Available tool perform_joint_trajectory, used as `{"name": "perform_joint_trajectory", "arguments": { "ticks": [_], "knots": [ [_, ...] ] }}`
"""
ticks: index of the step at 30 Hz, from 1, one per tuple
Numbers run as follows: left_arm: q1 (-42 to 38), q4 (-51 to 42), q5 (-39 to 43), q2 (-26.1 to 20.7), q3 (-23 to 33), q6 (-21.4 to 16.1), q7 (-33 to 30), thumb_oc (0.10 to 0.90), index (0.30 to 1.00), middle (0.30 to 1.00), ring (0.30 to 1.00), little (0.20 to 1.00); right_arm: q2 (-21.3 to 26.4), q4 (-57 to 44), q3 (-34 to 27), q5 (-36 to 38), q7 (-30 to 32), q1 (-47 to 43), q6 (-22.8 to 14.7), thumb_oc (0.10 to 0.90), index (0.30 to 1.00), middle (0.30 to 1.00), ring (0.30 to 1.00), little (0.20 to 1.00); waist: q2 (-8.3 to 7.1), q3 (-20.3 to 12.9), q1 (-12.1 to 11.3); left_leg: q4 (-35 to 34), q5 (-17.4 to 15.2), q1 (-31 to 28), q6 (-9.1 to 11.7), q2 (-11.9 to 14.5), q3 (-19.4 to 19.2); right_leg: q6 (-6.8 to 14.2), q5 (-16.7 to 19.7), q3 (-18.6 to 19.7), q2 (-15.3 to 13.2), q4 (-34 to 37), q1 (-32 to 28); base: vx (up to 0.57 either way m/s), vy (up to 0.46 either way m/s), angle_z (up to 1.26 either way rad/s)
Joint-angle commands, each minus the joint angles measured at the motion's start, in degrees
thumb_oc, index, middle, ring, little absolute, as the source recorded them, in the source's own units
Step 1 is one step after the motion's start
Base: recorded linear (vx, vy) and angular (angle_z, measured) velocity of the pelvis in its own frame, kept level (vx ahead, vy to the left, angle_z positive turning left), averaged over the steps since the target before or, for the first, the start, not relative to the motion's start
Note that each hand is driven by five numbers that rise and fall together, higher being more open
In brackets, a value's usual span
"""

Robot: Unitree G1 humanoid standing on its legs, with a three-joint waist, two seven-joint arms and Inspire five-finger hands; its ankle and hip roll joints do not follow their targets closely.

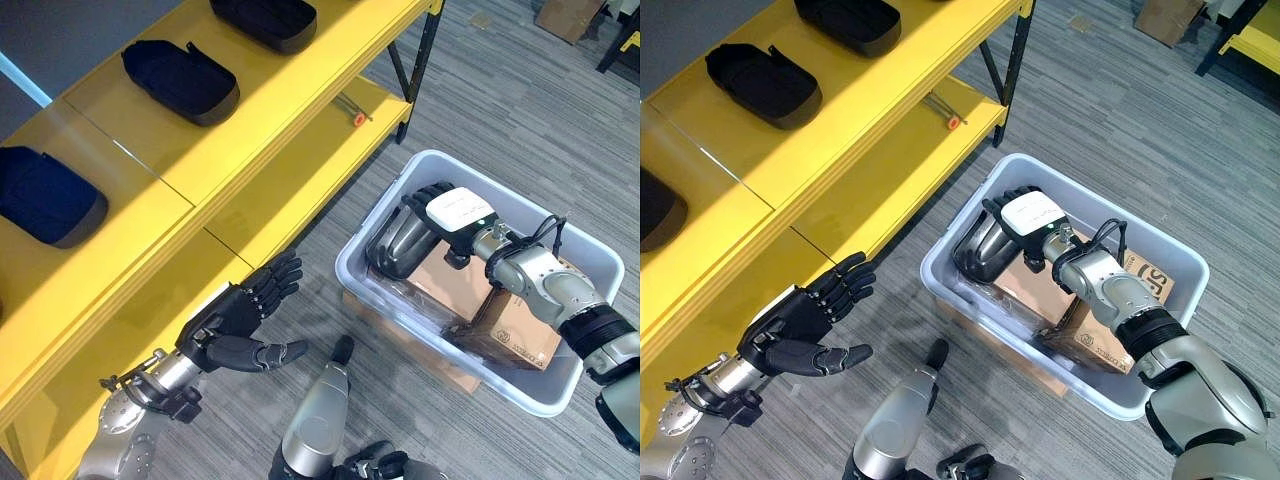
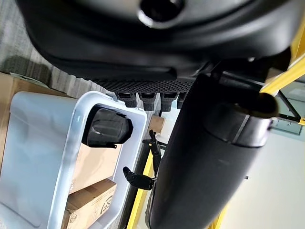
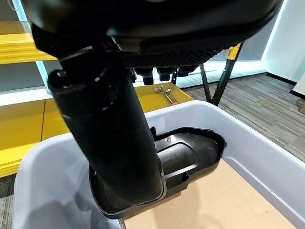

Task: Move parts from the plastic box to the shelf.

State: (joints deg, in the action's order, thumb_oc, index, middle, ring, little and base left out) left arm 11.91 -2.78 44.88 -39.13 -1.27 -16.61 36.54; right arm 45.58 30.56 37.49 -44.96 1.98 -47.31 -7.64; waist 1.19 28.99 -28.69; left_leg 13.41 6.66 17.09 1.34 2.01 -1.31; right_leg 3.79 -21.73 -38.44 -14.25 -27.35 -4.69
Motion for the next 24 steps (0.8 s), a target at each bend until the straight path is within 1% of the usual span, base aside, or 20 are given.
{"name": "perform_joint_trajectory", "arguments": {
  "ticks": [1, 3, 5, 8, 15, 24],
  "knots": [
    [-0.3, -4.4, 3.9, 1.0, 1.1, -7.1, 0.2, 0.9, 1.0, 1.0, 1.0, 1.0, 1.0, 1.1, 1.7, -0.3, 4.9, -8.8, 2.0, 0.9, 1.0, 1.0, 1.0, 1.0, 1.12, -2.1, -0.3, -6.8, 2.4, 1.6, 3.1, 2.4, -0.4, -4.1, -0.6, 3.3, 2.7, -8.3, 3.1, -0.01, -0.034, 0.04],
    [-0.7, -4.7, 4.1, 0.9, 1.0, -7.1, -0.2, 0.9, 1.0, 1.0, 1.0, 1.0, 1.0, 1.7, 2.0, -0.4, 4.9, -9.5, 2.4, 0.9, 1.0, 1.0, 1.0, 1.0, 1.2, -1.6, -0.4, -6.5, 2.6, 2.1, 3.2, 2.5, -0.3, -4.2, -1.0, 3.3, 2.7, -9.2, 3.6, -0.01, -0.039, 0.0],
    [-1.7, -5.5, 4.1, 0.6, 1.1, -7.1, -1.1, 0.9, 1.0, 1.0, 1.0, 1.0, 0.7, 3.3, 2.9, -0.2, 5.9, -10.8, 4.2, 0.9, 1.0, 1.0, 1.0, 1.0, 1.46, -0.3, -0.6, -5.7, 3.1, 3.8, 3.1, 2.4, -0.1, -4.4, -1.9, 3.5, 2.3, -11.6, 5.5, -0.03, -0.063, -0.02],
    [-2.5, -5.8, 4.2, 0.4, 0.8, -7.1, -1.2, 0.9, 1.0, 1.0, 1.0, 1.0, 0.5, 5.2, 3.3, -0.2, 6.2, -12.1, 5.3, 0.9, 1.0, 1.0, 1.0, 1.0, 1.85, 0.7, -0.8, -5.0, 3.3, 5.3, 3.0, 2.2, 0.0, -4.6, -2.4, 3.6, 2.1, -13.3, 7.0, -0.02, -0.035, 0.03],
    [-3.3, -7.0, 5.2, -0.6, 0.0, -6.7, -2.4, 0.9, 1.0, 1.0, 1.0, 1.0, 1.5, 8.5, 5.8, -2.2, 7.8, -13.0, 5.9, 0.9, 1.0, 1.0, 1.0, 1.0, 2.31, 0.8, -0.7, -3.5, 4.2, 11.3, 2.6, 2.1, 0.2, -4.6, -2.8, 4.0, 2.2, -16.7, 13.1, -0.03, -0.022, 0.01],
    [-4.5, -7.3, 5.2, -1.5, -0.9, -6.6, -4.0, 0.9, 1.0, 1.0, 1.0, 1.0, 1.5, 10.4, 7.8, -2.2, 8.7, -13.7, 7.5, 0.9, 1.0, 1.0, 1.0, 1.0, 2.18, 0.8, -0.5, -2.2, 4.3, 15.7, 2.1, 2.1, 0.1, -4.3, -2.1, 3.9, 2.3, -18.5, 17.3, -0.01, -0.012, -0.01]
  ]
}}
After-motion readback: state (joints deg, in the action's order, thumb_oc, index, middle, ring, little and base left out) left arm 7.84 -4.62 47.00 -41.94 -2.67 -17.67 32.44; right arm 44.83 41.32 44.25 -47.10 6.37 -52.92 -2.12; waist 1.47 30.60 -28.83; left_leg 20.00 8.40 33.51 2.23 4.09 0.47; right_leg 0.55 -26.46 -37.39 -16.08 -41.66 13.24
